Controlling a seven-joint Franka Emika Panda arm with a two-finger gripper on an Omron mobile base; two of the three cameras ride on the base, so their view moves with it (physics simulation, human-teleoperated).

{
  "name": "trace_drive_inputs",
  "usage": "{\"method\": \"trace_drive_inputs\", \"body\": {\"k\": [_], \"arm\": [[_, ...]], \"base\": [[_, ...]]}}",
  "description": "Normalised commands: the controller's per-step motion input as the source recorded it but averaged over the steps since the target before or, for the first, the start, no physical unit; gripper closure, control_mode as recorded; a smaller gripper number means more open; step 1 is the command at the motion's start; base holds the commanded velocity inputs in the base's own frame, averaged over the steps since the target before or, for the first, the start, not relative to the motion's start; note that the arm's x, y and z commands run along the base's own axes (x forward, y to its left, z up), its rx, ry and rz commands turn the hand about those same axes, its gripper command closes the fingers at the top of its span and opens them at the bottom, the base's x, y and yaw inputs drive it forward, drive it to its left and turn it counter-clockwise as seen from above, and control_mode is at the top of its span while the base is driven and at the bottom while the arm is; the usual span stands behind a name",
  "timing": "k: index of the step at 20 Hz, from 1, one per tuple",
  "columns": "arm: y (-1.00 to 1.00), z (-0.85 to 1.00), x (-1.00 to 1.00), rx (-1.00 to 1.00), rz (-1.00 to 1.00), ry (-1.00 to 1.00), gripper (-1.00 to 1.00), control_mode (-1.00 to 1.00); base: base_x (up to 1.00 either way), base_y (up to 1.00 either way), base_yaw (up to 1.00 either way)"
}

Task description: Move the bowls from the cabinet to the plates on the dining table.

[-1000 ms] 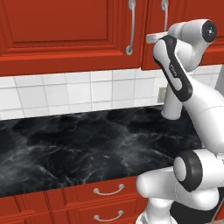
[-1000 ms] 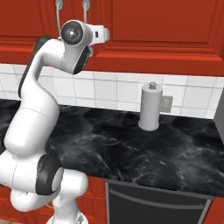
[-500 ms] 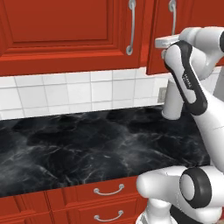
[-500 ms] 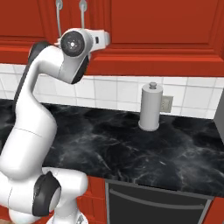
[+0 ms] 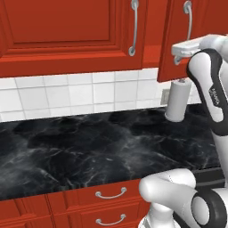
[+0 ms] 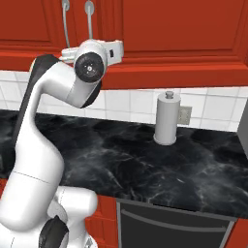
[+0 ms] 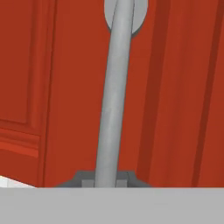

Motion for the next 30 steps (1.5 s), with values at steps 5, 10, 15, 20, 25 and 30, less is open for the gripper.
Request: {"method": "trace_drive_inputs", "body": {"k": [5, 10, 15, 20, 25, 30], "arm": [[-0.49, 0.00, -0.56, 0.00, 0.15, -0.09, 1.00, -1.00], [-0.48, 0.00, -0.58, 0.00, 0.14, -0.06, 1.00, -1.00], [-0.43, 0.00, -0.57, 0.00, 0.12, -0.05, 1.00, -1.00], [-0.45, 0.00, -0.52, 0.00, 0.11, -0.02, 1.00, -1.00], [-0.30, 0.00, -0.38, 0.00, 0.06, 0.00, 1.00, -1.00], [-0.37, 0.00, -0.32, 0.00, 0.02, -0.02, 1.00, -1.00]], "base": [[0.00, 0.00, 0.00], [0.00, 0.00, 0.00], [0.00, 0.00, 0.00], [0.00, 0.00, 0.00], [0.00, 0.00, 0.00], [0.00, 0.00, 0.00]]}}
